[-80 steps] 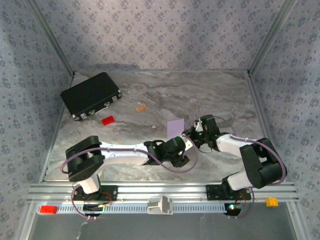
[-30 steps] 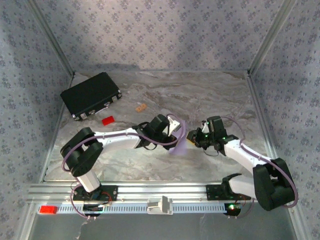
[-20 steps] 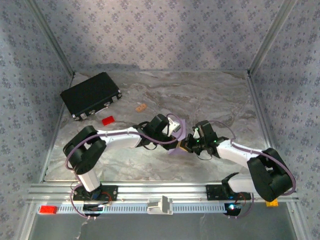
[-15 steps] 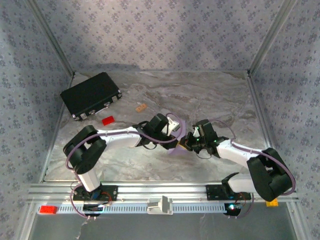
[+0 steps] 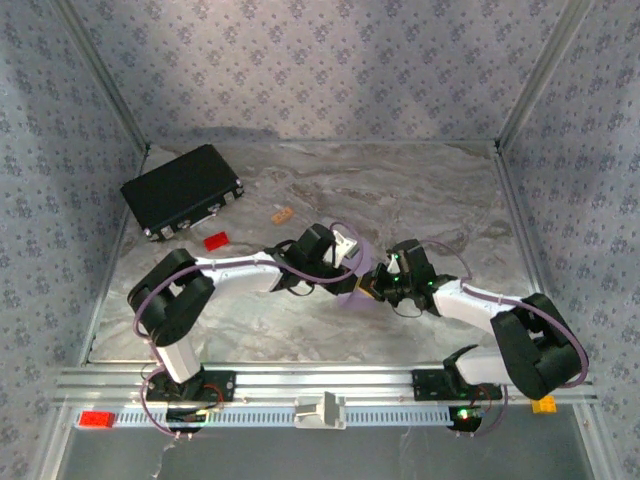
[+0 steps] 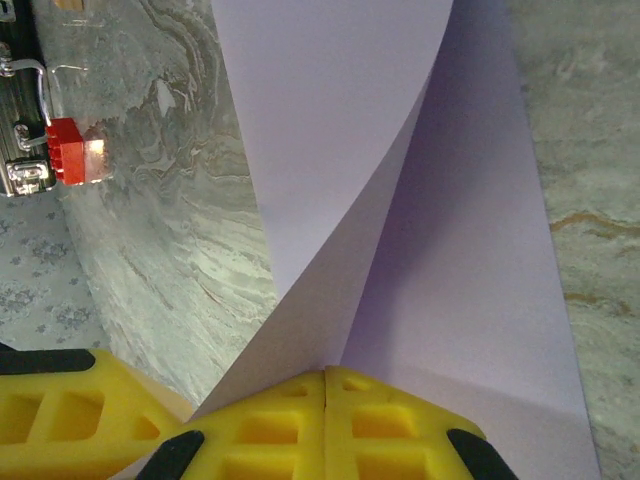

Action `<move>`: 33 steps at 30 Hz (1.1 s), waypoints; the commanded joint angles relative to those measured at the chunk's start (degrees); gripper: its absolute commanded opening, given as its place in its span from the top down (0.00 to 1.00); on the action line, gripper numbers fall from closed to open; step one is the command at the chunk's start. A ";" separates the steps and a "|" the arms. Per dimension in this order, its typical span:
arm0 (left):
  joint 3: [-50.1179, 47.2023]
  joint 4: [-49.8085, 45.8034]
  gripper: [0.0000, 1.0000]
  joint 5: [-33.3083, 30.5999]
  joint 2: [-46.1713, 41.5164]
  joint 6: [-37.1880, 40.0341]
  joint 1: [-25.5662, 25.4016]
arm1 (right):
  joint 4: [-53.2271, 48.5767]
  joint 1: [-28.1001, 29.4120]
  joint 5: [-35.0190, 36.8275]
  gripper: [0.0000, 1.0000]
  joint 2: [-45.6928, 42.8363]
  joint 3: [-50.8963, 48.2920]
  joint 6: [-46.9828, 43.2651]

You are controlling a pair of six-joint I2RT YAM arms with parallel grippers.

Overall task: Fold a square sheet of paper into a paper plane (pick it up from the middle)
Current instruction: Fold the triangle a second time at the center of the table.

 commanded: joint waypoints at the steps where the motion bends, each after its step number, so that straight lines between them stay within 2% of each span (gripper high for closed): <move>1: 0.14 1.83 0.88 1.35 1.00 -0.40 0.42 | 0.67 -0.44 -0.68 0.94 -0.04 -0.81 0.72; 7: 0.22 2.00 0.87 1.12 1.28 -0.44 0.49 | 0.45 -0.73 -0.85 0.94 -0.12 -0.98 0.63; 13: -0.01 2.47 1.00 0.58 1.11 -0.57 0.66 | -1.60 -0.83 0.28 0.94 -0.30 -1.08 0.06; 24: 0.92 1.51 1.00 1.73 2.53 -1.19 0.70 | -17.08 -0.50 8.58 0.94 0.60 1.78 -8.25; 33: 1.19 2.88 1.00 2.45 4.05 -4.17 0.66 | -23.06 -2.95 10.44 0.93 0.81 4.36 -14.34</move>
